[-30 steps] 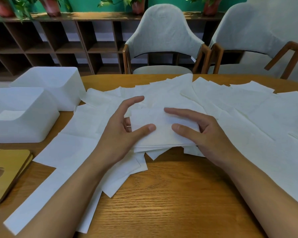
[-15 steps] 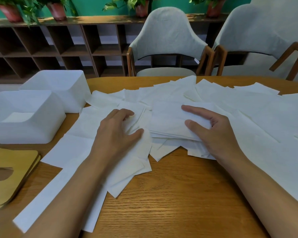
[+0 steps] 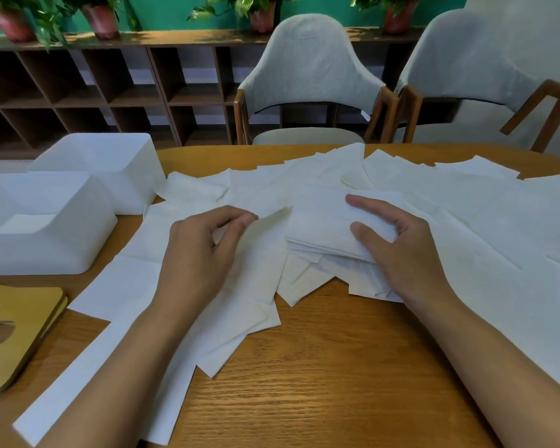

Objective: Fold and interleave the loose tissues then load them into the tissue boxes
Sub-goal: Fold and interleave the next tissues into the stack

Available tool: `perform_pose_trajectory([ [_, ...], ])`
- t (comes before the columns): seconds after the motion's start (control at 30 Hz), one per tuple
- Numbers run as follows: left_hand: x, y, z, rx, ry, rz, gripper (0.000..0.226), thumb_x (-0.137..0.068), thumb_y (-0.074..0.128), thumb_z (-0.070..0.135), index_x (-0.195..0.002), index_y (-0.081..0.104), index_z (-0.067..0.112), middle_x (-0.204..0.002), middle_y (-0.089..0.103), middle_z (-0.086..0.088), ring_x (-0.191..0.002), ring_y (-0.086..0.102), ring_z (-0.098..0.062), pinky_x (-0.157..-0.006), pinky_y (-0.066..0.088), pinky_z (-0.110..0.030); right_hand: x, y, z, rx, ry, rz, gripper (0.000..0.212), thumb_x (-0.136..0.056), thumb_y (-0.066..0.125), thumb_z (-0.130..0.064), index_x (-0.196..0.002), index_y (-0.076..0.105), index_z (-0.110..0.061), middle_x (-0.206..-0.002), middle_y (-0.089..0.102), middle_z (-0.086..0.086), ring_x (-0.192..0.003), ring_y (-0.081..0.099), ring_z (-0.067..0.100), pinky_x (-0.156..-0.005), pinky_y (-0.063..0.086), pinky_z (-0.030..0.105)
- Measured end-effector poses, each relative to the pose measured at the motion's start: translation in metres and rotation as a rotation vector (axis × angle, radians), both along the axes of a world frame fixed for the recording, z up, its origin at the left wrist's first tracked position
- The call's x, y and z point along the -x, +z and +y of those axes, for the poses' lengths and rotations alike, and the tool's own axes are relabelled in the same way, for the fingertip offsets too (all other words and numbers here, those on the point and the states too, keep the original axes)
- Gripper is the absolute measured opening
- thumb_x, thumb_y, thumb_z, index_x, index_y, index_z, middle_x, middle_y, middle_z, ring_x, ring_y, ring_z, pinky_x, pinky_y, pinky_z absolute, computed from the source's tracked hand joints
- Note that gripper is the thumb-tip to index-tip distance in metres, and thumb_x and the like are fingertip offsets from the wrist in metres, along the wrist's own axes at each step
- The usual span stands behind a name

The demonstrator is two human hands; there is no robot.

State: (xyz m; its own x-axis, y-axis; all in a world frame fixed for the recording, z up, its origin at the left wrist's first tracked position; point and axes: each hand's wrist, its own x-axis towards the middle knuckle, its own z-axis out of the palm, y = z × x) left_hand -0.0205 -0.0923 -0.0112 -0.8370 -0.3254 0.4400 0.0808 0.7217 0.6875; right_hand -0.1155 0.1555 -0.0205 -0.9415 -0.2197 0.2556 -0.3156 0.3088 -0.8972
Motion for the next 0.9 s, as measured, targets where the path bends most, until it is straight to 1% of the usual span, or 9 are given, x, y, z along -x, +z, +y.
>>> perform_pose_trajectory([
  [0.1, -0.003, 0.008, 0.005, -0.063, -0.034, 0.067, 0.015, -0.104, 0.059, 0.028, -0.104, 0.074, 0.031, -0.098, 0.068, 0.029, -0.098, 0.060, 0.013, -0.075, 0.041, -0.001, 0.000, 0.001, 0.000, 0.001, -0.023, -0.022, 0.031, -0.100, 0.061, -0.026, -0.127, 0.067, -0.039, -0.139, 0.055, -0.022, -0.128, 0.044, -0.003, -0.105, 0.037, 0.019],
  [0.23, -0.008, 0.015, 0.008, -0.058, -0.125, 0.106, 0.017, -0.102, 0.060, 0.028, -0.106, 0.076, 0.027, -0.101, 0.072, 0.026, -0.105, 0.063, 0.007, -0.077, 0.045, -0.005, -0.001, 0.003, -0.002, 0.020, -0.037, -0.027, 0.029, -0.102, 0.056, -0.032, -0.128, 0.066, -0.039, -0.138, 0.055, -0.024, -0.125, 0.043, -0.007, -0.097, 0.032, 0.009],
  [0.33, -0.009, 0.013, 0.006, 0.084, -0.263, -0.020, 0.024, -0.097, 0.066, 0.045, -0.103, 0.081, 0.028, -0.099, 0.074, 0.027, -0.103, 0.066, 0.007, -0.076, 0.049, -0.008, -0.002, 0.003, -0.003, 0.031, -0.036, -0.028, 0.029, -0.102, 0.055, -0.034, -0.127, 0.067, -0.038, -0.137, 0.055, -0.025, -0.125, 0.044, -0.008, -0.098, 0.032, 0.008],
  [0.43, -0.009, 0.008, 0.004, 0.135, -0.305, -0.103, 0.044, -0.096, 0.056, 0.064, -0.101, 0.083, 0.030, -0.100, 0.076, 0.024, -0.100, 0.068, 0.007, -0.081, 0.049, -0.011, -0.001, 0.002, -0.002, 0.006, -0.044, -0.015, 0.028, -0.102, 0.054, -0.035, -0.127, 0.066, -0.039, -0.133, 0.054, -0.030, -0.118, 0.043, -0.016, -0.097, 0.030, 0.009],
  [0.5, -0.008, 0.005, 0.005, 0.110, -0.238, 0.017, 0.037, -0.099, 0.059, 0.051, -0.093, 0.083, 0.024, -0.091, 0.077, 0.019, -0.090, 0.068, 0.004, -0.072, 0.046, -0.009, -0.001, 0.002, -0.002, -0.002, -0.042, -0.008, 0.028, -0.101, 0.055, -0.035, -0.127, 0.066, -0.039, -0.130, 0.053, -0.031, -0.114, 0.042, -0.021, -0.097, 0.030, 0.008],
  [0.57, -0.004, 0.003, 0.005, 0.153, -0.114, 0.143, 0.019, -0.096, 0.071, 0.037, -0.096, 0.080, 0.020, -0.095, 0.074, 0.013, -0.092, 0.064, 0.003, -0.073, 0.042, -0.007, -0.002, 0.002, -0.003, -0.009, -0.038, -0.005, 0.028, -0.101, 0.057, -0.035, -0.127, 0.066, -0.040, -0.132, 0.053, -0.030, -0.115, 0.042, -0.019, -0.099, 0.031, 0.010],
  [0.7, 0.005, -0.007, -0.004, 0.218, -0.013, -0.032, 0.036, -0.089, 0.081, 0.038, -0.122, 0.072, 0.027, -0.122, 0.067, 0.012, -0.114, 0.060, -0.006, -0.095, 0.045, -0.021, -0.003, 0.003, -0.003, -0.005, -0.032, -0.015, 0.029, -0.100, 0.059, -0.032, -0.128, 0.067, -0.038, -0.136, 0.056, -0.025, -0.127, 0.045, -0.007, -0.106, 0.035, 0.018],
  [0.8, 0.005, -0.008, -0.004, 0.117, 0.025, -0.046, 0.021, -0.094, 0.076, 0.030, -0.114, 0.076, 0.029, -0.102, 0.069, 0.021, -0.095, 0.062, 0.006, -0.087, 0.049, -0.015, -0.005, 0.006, -0.003, -0.011, -0.044, -0.013, 0.030, -0.100, 0.060, -0.030, -0.128, 0.067, -0.037, -0.136, 0.055, -0.025, -0.127, 0.045, -0.005, -0.111, 0.039, 0.026],
  [0.9, 0.001, -0.003, -0.003, 0.025, 0.005, -0.002, 0.008, -0.094, 0.075, 0.026, -0.097, 0.078, 0.032, -0.093, 0.071, 0.030, -0.097, 0.064, 0.011, -0.082, 0.048, -0.007, -0.005, 0.008, -0.002, -0.017, -0.067, -0.002, 0.031, -0.101, 0.058, -0.025, -0.129, 0.066, -0.038, -0.131, 0.052, -0.032, -0.120, 0.044, -0.012, -0.113, 0.039, 0.030],
])
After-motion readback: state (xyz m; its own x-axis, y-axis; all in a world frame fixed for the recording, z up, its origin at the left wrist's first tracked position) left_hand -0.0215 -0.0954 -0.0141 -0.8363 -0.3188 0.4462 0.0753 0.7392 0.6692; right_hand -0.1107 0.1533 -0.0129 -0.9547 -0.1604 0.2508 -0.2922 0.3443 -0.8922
